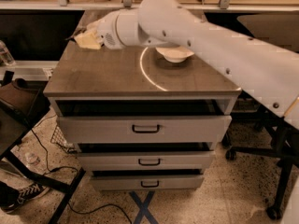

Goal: Pick rxbar chocolate

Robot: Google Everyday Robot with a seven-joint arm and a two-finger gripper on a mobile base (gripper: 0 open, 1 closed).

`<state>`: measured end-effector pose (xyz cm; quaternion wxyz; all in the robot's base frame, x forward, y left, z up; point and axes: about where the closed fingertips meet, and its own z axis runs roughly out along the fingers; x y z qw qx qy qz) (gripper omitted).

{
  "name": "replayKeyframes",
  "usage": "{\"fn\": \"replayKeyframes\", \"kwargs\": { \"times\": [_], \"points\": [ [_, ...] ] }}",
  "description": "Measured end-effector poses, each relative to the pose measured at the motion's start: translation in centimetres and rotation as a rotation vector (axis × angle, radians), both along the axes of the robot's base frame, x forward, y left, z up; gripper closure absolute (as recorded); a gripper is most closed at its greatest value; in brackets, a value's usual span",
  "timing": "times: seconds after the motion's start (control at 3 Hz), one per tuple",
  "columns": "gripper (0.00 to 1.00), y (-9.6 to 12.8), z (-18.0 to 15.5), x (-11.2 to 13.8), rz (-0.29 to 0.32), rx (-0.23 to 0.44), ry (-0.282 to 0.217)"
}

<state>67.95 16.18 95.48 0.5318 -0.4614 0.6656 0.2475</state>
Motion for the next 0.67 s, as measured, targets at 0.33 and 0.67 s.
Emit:
{"fn": "replayKeyframes", "kwargs": {
  "times": [0.33, 0.67],
  "points": [
    [1.0, -3.5, 4.6, 1.0, 0.034, -0.044, -0.05],
    [1.0, -6.6, 7.0, 0.2, 0.072, -0.087, -0.057]
  ]
}}
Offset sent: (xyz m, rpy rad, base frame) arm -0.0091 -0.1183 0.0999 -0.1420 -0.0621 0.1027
